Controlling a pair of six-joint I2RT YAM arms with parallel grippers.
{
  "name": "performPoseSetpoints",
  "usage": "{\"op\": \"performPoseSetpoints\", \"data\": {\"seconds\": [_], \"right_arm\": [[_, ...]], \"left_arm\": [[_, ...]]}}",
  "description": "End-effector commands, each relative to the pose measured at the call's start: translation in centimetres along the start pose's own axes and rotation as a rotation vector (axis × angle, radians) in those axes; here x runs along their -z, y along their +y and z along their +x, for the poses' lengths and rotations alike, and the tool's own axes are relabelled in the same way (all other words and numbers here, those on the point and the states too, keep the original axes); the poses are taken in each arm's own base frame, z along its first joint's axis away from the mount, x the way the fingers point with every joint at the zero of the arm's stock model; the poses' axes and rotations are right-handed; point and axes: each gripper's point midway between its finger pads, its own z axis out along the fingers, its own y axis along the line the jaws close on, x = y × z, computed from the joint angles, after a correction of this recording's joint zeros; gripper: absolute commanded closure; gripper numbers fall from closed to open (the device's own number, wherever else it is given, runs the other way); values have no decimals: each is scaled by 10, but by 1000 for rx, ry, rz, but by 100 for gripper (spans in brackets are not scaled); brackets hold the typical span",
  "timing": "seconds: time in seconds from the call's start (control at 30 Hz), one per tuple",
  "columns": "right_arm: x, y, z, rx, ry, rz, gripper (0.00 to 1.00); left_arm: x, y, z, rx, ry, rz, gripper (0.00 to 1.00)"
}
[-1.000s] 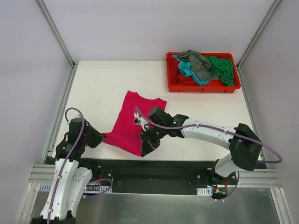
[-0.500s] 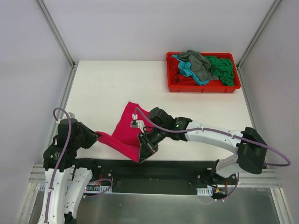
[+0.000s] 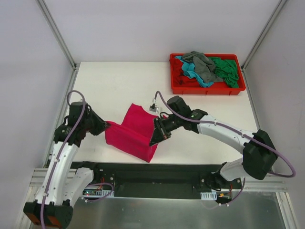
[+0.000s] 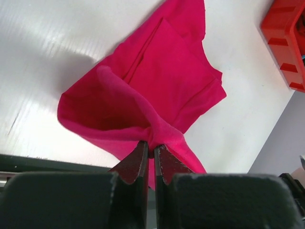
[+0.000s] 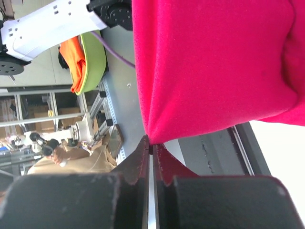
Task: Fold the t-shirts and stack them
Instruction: Fold the long partially folded tshirt into a neat square
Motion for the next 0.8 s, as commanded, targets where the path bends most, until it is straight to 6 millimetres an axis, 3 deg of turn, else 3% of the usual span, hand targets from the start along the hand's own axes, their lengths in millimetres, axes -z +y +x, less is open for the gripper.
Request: {"op": "performPoseSetpoints", "data": {"seconds": [0.0, 0.23, 0.53, 0.7, 0.77], "right_arm": [[15, -1, -2, -17, 6, -38, 98], [36, -29, -30, -80, -72, 6, 98], [56, -60, -61, -140, -139, 23, 99], [62, -83, -72, -193, -165, 54, 99], [63, -94, -73, -216, -172, 67, 99]], "left_arm": [[-14, -46, -33, -58, -86, 83, 100], [-37, -81, -51, -113, -101, 55, 100], [-75, -103, -64, -131, -67, 24, 100], [-104, -115, -68, -159, -26, -1, 100], [-124, -114, -63, -169, 19, -31, 100]]}}
